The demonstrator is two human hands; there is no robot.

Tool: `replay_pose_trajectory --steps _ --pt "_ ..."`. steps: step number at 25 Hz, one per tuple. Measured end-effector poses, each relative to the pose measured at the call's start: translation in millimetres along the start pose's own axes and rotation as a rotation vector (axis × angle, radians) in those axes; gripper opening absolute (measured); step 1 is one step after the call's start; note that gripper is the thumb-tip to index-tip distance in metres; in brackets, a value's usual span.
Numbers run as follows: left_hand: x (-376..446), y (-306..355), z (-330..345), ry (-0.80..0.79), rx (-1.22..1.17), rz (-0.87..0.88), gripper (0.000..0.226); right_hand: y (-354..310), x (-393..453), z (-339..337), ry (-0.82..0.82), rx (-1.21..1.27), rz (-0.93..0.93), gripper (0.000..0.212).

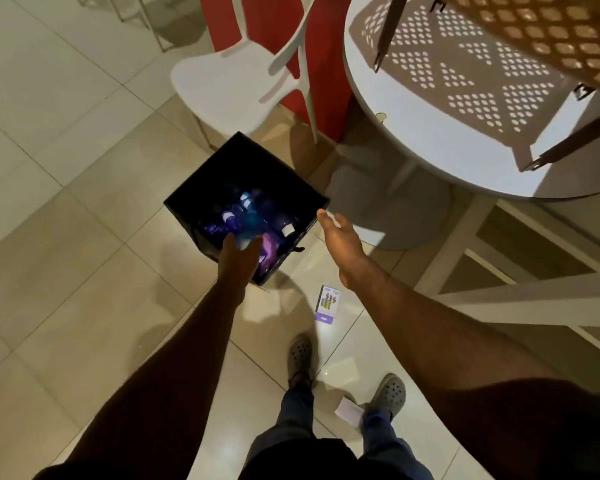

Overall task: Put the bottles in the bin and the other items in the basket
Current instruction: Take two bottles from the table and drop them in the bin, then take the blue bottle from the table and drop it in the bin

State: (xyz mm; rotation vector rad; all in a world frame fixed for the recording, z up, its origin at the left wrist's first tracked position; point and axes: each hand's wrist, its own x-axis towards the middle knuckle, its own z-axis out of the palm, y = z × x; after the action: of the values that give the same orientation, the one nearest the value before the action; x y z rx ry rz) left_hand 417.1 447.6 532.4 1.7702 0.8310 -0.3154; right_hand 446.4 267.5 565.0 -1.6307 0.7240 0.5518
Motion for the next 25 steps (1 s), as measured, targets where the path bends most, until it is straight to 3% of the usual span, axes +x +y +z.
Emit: replay_pose_trajectory --steps 4,6,9,12,18,21,25 --pt "-25 -5 26 -0.070 0.158 0.106 0.027 29 -23 -33 0.033 -0.102 -0.048 0.041" --pt "-42 -5 45 -0.161 0.266 0.160 0.025 48 -37 -51 0.066 -0.108 -0.065 0.036" --pt "-72 8 77 -0.275 0.372 0.219 0.038 61 -57 -77 0.155 -0.098 -0.152 0.036" --pt "-107 37 107 -0.323 0.338 0.465 0.038 47 -79 -103 0.249 -0.131 -0.373 0.027" --pt "-170 185 145 -0.378 0.088 0.842 0.026 -56 -129 -168 0.451 -0.117 -0.951 0.027" --pt "-209 264 162 -0.402 0.064 1.034 0.024 -120 -154 -217 0.607 -0.090 -1.062 0.033" --pt "-278 337 205 -0.406 0.219 1.265 0.036 -157 -199 -316 0.748 -0.110 -1.069 0.034"
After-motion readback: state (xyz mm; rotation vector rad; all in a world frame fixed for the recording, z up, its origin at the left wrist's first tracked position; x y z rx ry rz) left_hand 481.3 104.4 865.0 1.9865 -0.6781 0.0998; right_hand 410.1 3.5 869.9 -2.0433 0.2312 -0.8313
